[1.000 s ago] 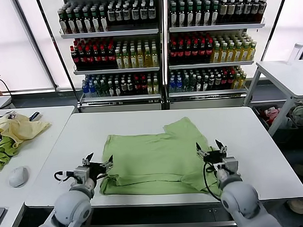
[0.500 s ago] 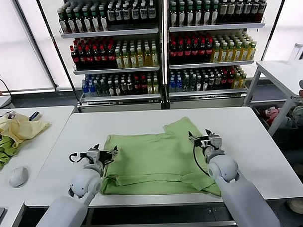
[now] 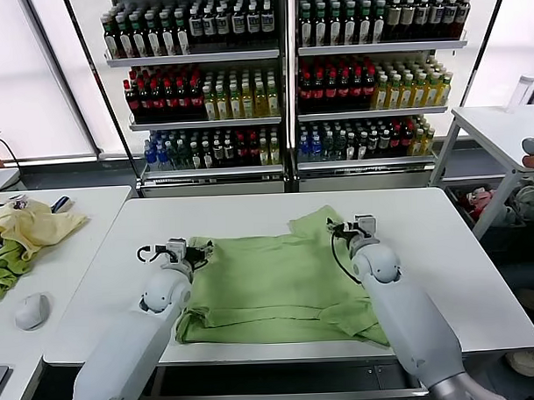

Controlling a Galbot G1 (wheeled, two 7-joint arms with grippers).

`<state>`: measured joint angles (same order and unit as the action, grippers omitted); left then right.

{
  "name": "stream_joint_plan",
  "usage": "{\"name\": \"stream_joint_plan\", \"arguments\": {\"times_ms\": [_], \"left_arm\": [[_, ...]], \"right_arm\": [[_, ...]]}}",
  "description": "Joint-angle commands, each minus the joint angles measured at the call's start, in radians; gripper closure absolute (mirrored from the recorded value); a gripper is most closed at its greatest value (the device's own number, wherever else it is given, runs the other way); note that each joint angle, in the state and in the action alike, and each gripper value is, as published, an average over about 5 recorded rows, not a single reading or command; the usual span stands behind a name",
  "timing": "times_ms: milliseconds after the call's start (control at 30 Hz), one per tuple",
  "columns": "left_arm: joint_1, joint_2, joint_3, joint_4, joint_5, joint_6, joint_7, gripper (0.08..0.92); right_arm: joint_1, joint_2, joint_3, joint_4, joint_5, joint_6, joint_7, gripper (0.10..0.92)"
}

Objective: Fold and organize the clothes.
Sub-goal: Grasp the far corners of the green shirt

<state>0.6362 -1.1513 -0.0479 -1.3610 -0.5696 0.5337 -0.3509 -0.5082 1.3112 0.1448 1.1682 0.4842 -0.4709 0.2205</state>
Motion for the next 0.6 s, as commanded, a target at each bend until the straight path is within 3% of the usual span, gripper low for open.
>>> {"name": "stream_joint_plan", "arguments": {"times_ms": [33, 267, 600], "left_arm": [[-0.091, -0.036, 0.023, 0.128, -0.011, 0.0, 0.002, 0.177], [-0.09, -0.042, 0.025, 0.145, -0.036, 0.011, 0.016, 0.197], [-0.046, -0.023, 0.01, 0.111, -0.124, 0.048, 0.015, 0.466]], "right_arm": [[0.106, 0.083, 0.005, -0.197, -0.008, 0.001, -0.005, 0.203], [0.113, 0.134, 0.003, -0.241, -0.026, -0.002, -0.015, 0.203], [0.107, 0.136, 0.005, -0.266, -0.011, -0.013, -0.014, 0.228]]}}
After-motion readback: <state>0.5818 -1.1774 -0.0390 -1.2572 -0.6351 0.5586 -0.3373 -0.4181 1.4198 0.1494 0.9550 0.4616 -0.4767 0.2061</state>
